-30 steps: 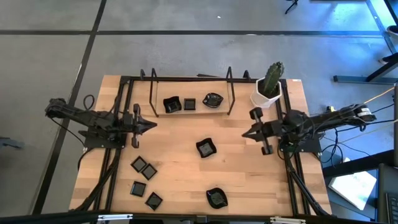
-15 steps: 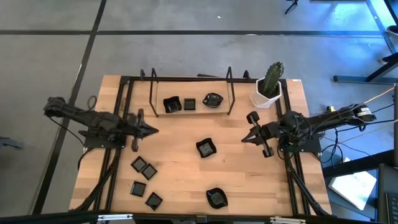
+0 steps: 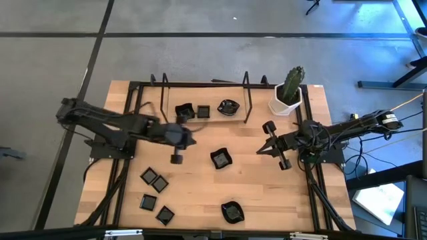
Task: Pick & Place Mini shaped plates
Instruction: Stack the leaf-shaped plate on top of the leaf-shaped plate on the shelf
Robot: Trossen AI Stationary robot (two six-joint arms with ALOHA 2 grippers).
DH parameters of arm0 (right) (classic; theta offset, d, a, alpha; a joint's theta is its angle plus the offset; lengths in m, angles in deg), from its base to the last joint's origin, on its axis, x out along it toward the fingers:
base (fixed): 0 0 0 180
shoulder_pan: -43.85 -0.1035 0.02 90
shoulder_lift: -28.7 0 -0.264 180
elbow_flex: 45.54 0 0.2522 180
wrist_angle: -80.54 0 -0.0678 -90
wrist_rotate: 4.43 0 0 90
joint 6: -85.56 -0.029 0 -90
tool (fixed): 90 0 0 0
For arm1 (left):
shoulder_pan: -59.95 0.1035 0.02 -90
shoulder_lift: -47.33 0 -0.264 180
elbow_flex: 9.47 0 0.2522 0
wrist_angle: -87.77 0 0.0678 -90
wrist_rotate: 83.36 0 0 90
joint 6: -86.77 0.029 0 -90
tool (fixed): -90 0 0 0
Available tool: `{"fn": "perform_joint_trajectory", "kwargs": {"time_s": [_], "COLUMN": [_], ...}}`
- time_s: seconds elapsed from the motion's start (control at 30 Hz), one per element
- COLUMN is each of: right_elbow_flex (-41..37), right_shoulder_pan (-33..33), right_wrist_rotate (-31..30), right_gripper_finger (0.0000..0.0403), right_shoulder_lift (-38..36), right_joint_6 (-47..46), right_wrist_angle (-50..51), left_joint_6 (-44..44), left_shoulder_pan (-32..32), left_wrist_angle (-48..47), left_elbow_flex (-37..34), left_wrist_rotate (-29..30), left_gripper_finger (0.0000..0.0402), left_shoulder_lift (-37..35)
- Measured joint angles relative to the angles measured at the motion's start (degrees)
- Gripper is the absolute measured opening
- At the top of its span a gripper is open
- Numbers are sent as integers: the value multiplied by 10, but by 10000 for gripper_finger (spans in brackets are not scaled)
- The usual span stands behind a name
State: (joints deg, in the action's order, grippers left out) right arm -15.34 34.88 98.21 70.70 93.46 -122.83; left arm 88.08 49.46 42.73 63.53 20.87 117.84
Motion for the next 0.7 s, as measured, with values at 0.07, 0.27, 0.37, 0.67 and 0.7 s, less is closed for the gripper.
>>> {"fn": "perform_joint_trajectory", "kwargs": {"time_s": [0.07,0.27,0.37,0.67,0.7], "right_elbow_flex": [0,0,0,0,0], "right_shoulder_pan": [0,0,0,0,0], "right_wrist_rotate": [0,0,0,0,0], "right_gripper_finger": [16,16,16,16,16], "right_shoulder_lift": [0,0,0,0,0], "right_joint_6": [0,1,1,13,13], "right_wrist_angle": [5,15,22,23,23], "left_joint_6": [22,54,94,90,92], "left_shoulder_pan": [3,7,-9,-99,-109], "left_wrist_angle": [-47,-127,-102,46,54], "left_elbow_flex": [67,199,209,209,209], "left_wrist_rotate": [15,-24,-140,-194,-193], "left_gripper_finger": [16,9,7,48,58], "left_shoulder_lift": [54,192,237,364,374]}}
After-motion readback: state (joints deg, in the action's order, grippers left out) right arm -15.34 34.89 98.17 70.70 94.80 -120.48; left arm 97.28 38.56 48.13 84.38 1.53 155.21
